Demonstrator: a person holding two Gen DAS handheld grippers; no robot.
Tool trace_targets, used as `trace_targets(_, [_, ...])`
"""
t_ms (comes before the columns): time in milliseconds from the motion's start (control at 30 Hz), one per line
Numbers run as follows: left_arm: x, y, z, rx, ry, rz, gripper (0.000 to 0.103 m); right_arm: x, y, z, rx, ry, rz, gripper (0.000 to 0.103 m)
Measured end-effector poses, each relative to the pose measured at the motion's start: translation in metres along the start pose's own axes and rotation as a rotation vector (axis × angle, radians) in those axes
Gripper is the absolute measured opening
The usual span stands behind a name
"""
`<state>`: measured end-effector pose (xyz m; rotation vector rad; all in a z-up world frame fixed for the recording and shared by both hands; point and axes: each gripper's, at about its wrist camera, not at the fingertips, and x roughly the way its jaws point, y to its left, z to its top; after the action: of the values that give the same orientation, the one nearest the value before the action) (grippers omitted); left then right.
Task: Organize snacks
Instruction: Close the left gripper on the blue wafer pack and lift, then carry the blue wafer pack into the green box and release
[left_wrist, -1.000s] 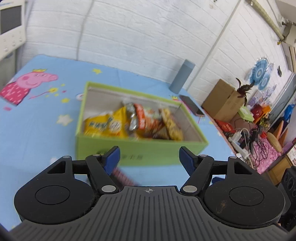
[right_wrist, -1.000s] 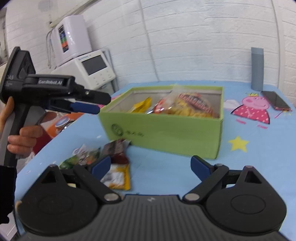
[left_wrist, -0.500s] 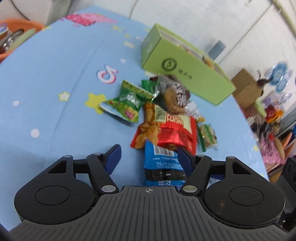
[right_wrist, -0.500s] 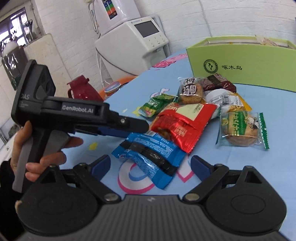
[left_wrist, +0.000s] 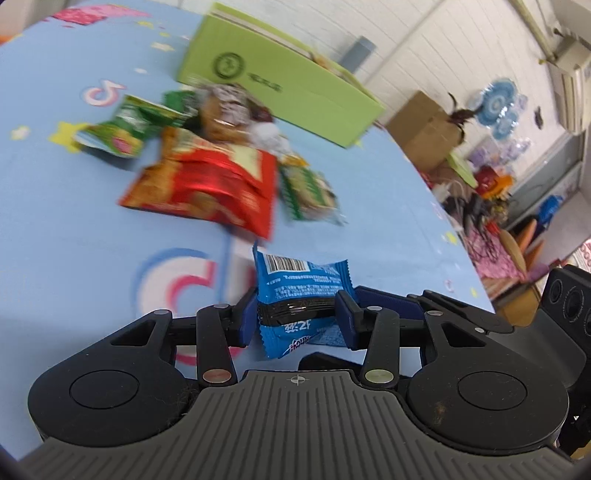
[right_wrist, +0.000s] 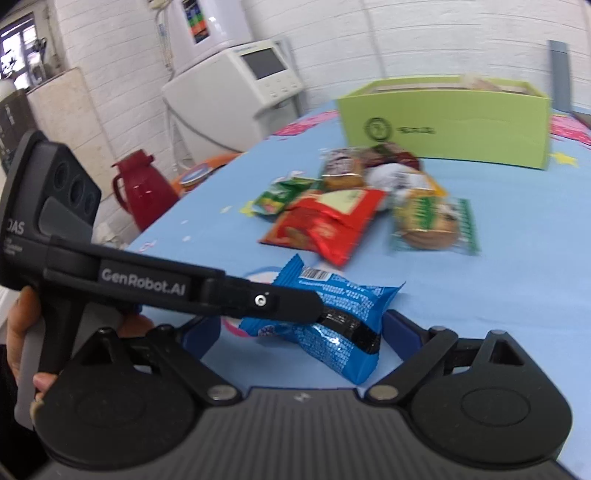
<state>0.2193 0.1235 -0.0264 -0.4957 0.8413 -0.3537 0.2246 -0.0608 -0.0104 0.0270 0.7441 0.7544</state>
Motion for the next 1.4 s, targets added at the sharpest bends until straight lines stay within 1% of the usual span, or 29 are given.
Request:
trace_targets(67, [0.008, -0.012, 0.000, 0.020, 0.010, 0.002, 0.029, -0.010, -0.015, -0.005, 0.037, -0.004, -0.037, 0.093])
trace_targets(100, [0.008, -0.015, 0.000, 0.021, 0.008, 0.006, 0.032, -0.014, -0.022, -0.007, 0.053, -0.008, -0.053, 0.093])
trace_targets(133, [0.007, -0.016, 0.000, 0.021, 0.004, 0.009, 0.038, -0.019, -0.026, -0.009, 0.066, -0.017, -0.063, 0.093])
trace_targets(200, [0.003, -0.016, -0.001, 0.017, -0.005, 0.018, 0.043, -0.028, -0.033, -0.014, 0.079, -0.041, -0.068, 0.093])
trace_targets(300, [0.000, -0.013, 0.001, 0.008, -0.008, 0.041, 0.042, -0.033, -0.033, -0.018, 0.077, -0.072, -0.056, 0.093])
trace_targets(400, [0.006, -0.015, -0.001, 0.016, -0.003, 0.039, 0.040, -0.024, -0.027, -0.021, 0.033, -0.069, -0.056, 0.093])
trace_targets(433, [0.007, -0.017, -0.003, 0.030, -0.008, 0.038, 0.036, -0.020, -0.025, -0.024, 0.011, -0.063, -0.063, 0.094])
trace_targets(467, [0.009, -0.019, -0.004, 0.037, -0.007, 0.037, 0.031, -0.017, -0.022, -0.027, -0.020, -0.083, -0.078, 0.094])
trace_targets(500, [0.011, -0.019, -0.006, 0.036, -0.003, 0.025, 0.022, -0.014, -0.018, -0.028, -0.040, -0.092, -0.096, 0.094])
trace_targets(533, [0.014, -0.019, -0.006, 0.021, 0.015, 0.006, 0.015, -0.013, -0.014, -0.027, -0.052, -0.091, -0.106, 0.084])
trace_targets(567, [0.014, -0.019, -0.006, 0.008, 0.017, 0.004, 0.014, -0.012, -0.012, -0.026, -0.052, -0.089, -0.084, 0.081])
trace_targets(633, [0.015, -0.023, -0.001, 0.014, 0.024, 0.016, 0.013, -0.013, -0.014, -0.020, -0.026, -0.086, -0.071, 0.080])
trace_targets(767, [0.015, -0.026, 0.017, -0.003, 0.020, -0.023, 0.011, -0.019, -0.022, -0.008, 0.011, -0.105, -0.071, 0.081])
trace_targets(833, [0.017, -0.033, 0.033, 0.015, 0.001, -0.038, 0.011, -0.023, -0.024, 0.003, 0.012, -0.130, -0.079, 0.084])
trace_targets(900, [0.019, -0.040, 0.054, 0.027, -0.019, -0.047, 0.011, -0.024, -0.029, 0.020, 0.006, -0.158, -0.085, 0.085])
trace_targets(1000, [0.024, -0.048, 0.094, 0.051, -0.065, -0.062, 0.011, -0.021, -0.039, 0.056, -0.034, -0.199, -0.107, 0.085])
trace_targets(1067, [0.027, -0.051, 0.126, 0.059, -0.097, -0.075, 0.011, -0.016, -0.047, 0.088, -0.073, -0.226, -0.122, 0.085])
trace_targets(1233, [0.042, -0.051, 0.208, 0.117, -0.186, -0.032, 0.011, 0.016, -0.072, 0.170, -0.139, -0.265, -0.123, 0.085])
trace_targets(1333, [0.063, -0.040, 0.251, 0.112, -0.197, 0.005, 0.012, 0.049, -0.088, 0.209, -0.171, -0.259, -0.125, 0.085])
trace_targets(1367, [0.071, -0.035, 0.263, 0.110, -0.196, 0.019, 0.012, 0.062, -0.095, 0.221, -0.174, -0.247, -0.123, 0.087])
trace_targets(1400, [0.080, -0.028, 0.273, 0.106, -0.195, 0.027, 0.018, 0.074, -0.101, 0.230, -0.176, -0.232, -0.118, 0.088])
